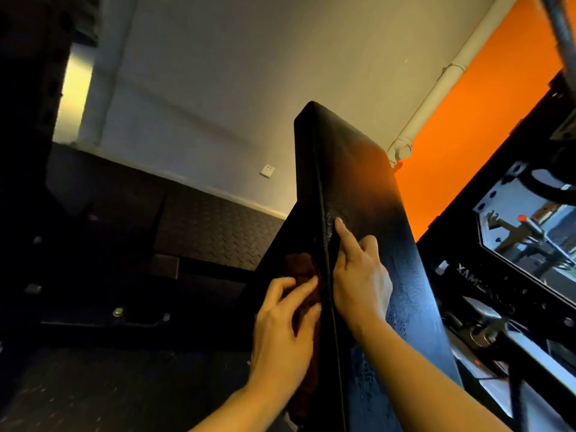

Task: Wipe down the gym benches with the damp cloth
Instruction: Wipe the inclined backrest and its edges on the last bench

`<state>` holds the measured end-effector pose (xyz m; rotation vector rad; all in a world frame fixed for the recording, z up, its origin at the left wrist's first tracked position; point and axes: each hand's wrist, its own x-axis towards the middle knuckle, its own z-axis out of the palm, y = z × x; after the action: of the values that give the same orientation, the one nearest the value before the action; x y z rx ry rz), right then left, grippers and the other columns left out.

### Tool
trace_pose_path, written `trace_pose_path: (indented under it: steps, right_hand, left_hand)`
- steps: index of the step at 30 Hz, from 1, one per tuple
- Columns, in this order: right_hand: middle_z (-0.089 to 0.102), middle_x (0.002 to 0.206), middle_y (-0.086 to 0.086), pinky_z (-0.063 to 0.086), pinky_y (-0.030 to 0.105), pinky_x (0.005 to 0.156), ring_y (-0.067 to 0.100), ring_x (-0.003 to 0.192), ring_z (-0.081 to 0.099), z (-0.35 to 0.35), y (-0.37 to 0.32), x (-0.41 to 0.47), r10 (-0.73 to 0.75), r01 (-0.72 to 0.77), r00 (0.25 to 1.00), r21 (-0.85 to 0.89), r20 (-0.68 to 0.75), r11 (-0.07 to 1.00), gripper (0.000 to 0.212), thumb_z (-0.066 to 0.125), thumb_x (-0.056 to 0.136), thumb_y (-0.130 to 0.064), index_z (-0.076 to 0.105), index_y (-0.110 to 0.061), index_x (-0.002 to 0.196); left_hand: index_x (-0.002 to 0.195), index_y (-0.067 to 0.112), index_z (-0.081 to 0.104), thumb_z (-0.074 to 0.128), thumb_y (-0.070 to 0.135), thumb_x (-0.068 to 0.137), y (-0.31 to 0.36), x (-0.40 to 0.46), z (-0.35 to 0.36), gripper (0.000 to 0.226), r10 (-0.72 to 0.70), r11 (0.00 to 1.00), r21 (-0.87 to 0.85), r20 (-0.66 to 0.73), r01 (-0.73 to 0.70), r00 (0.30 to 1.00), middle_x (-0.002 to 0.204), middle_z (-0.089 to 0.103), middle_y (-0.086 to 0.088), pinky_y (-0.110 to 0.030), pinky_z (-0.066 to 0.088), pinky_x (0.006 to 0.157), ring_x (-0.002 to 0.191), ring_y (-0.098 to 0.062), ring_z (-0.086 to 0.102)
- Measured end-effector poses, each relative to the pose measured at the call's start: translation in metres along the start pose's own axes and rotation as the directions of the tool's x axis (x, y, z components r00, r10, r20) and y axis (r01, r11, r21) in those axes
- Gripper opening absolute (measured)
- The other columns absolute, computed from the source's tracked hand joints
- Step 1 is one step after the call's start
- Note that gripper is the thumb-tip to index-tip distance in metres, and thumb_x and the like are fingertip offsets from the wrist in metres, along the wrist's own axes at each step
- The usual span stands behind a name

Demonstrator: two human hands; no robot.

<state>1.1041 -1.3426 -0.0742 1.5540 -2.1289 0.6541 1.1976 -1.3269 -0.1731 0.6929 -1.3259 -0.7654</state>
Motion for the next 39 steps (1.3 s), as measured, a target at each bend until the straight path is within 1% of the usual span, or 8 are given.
trace_pose_path:
  steps: [7, 13, 18, 27, 32, 35, 37, 39]
  right_hand:
    - [0.034, 0.099, -0.007, 0.031, 0.03, 0.063, 0.014, 0.073, 0.043, 0.002, 0.003, -0.002, 0.005, -0.005, 1.0, 0.015, 0.016, 1.0, 0.046, 0.028, 0.102, -0.036, 0.026, -0.05, 0.146]
    - [0.036, 0.101, -0.006, 0.033, 0.03, 0.065, 0.014, 0.076, 0.044, 0.002, 0.0, -0.004, 0.012, -0.013, 1.0, 0.03, 0.018, 0.999, 0.047, 0.029, 0.101, -0.034, 0.028, -0.048, 0.146]
    - [0.038, 0.099, -0.004, 0.036, 0.031, 0.064, 0.019, 0.076, 0.048, 0.001, 0.0, -0.005, 0.014, -0.015, 1.0, 0.048, 0.004, 0.999, 0.047, 0.032, 0.1, -0.033, 0.032, -0.049, 0.144]
    - [0.037, 0.1, -0.004, 0.033, 0.029, 0.065, 0.015, 0.077, 0.045, 0.001, 0.003, -0.004, -0.003, 0.003, 1.0, 0.021, 0.005, 1.0, 0.047, 0.032, 0.101, -0.032, 0.028, -0.048, 0.146]
    - [0.036, 0.099, -0.004, 0.035, 0.031, 0.065, 0.016, 0.078, 0.046, -0.001, 0.004, -0.003, -0.012, 0.013, 0.999, -0.02, 0.031, 1.0, 0.046, 0.03, 0.102, -0.034, 0.026, -0.048, 0.146]
    - [0.048, 0.099, -0.006, 0.046, 0.031, 0.07, 0.013, 0.08, 0.054, -0.008, 0.012, 0.009, -0.032, 0.001, 0.993, 0.273, 0.111, 0.962, 0.041, 0.036, 0.103, -0.031, 0.039, -0.048, 0.14]
    - [0.058, 0.087, -0.005, 0.049, 0.025, 0.067, 0.007, 0.07, 0.056, -0.028, 0.029, 0.018, 0.052, -0.105, 0.993, 0.599, 0.105, 0.794, 0.038, 0.045, 0.101, -0.02, 0.053, -0.04, 0.132]
    - [0.058, 0.082, -0.002, 0.046, 0.026, 0.066, 0.011, 0.071, 0.056, -0.05, 0.049, 0.032, 0.095, -0.092, 0.995, 0.583, 0.025, 0.807, 0.033, 0.051, 0.098, -0.017, 0.057, -0.031, 0.127]
  left_hand:
    - [0.126, 0.022, 0.056, 0.061, 0.013, 0.092, 0.015, 0.115, 0.017, 0.036, -0.107, 0.994, 0.017, -0.038, 0.108, 0.994, 0.119, 0.056, 0.009, -0.018, 0.036, 0.095, 0.113, -0.006, 0.051]
    - [0.105, 0.028, 0.063, 0.07, 0.01, 0.083, 0.001, 0.049, -0.004, 0.03, -0.027, 0.997, -0.067, 0.059, 0.031, 0.998, 0.102, 0.061, 0.011, -0.021, 0.048, 0.089, 0.1, -0.001, 0.058]
    - [0.11, 0.02, 0.061, 0.067, 0.011, 0.086, 0.005, 0.106, 0.006, 0.025, -0.118, 0.993, 0.035, 0.039, 0.116, 0.992, 0.106, 0.057, 0.011, -0.024, 0.044, 0.093, 0.105, -0.009, 0.055]
    - [0.1, 0.029, 0.06, 0.073, 0.01, 0.079, -0.001, 0.052, -0.006, 0.03, -0.057, 0.998, 0.028, 0.1, 0.055, 0.993, 0.1, 0.063, 0.009, -0.012, 0.043, 0.084, 0.096, 0.0, 0.058]
    - [0.11, 0.023, 0.056, 0.07, 0.01, 0.083, 0.004, 0.071, -0.001, 0.033, -0.169, 0.985, 0.048, 0.089, 0.165, 0.982, 0.107, 0.063, 0.003, -0.026, 0.047, 0.092, 0.103, -0.011, 0.059]
    - [0.125, 0.019, 0.046, 0.064, 0.013, 0.09, 0.008, 0.096, -0.01, 0.04, -0.315, 0.949, -0.038, 0.003, 0.314, 0.949, 0.117, 0.058, -0.002, -0.035, 0.047, 0.095, 0.11, -0.019, 0.057]
    - [0.132, 0.021, 0.041, 0.061, 0.012, 0.092, 0.009, 0.109, -0.022, 0.045, -0.354, 0.933, -0.083, -0.023, 0.351, 0.935, 0.123, 0.053, -0.002, -0.031, 0.046, 0.092, 0.112, -0.018, 0.054]
    - [0.135, 0.025, 0.042, 0.059, 0.01, 0.093, 0.007, 0.115, -0.03, 0.048, -0.343, 0.932, -0.109, 0.038, 0.345, 0.939, 0.128, 0.051, 0.001, -0.027, 0.043, 0.09, 0.115, -0.014, 0.051]
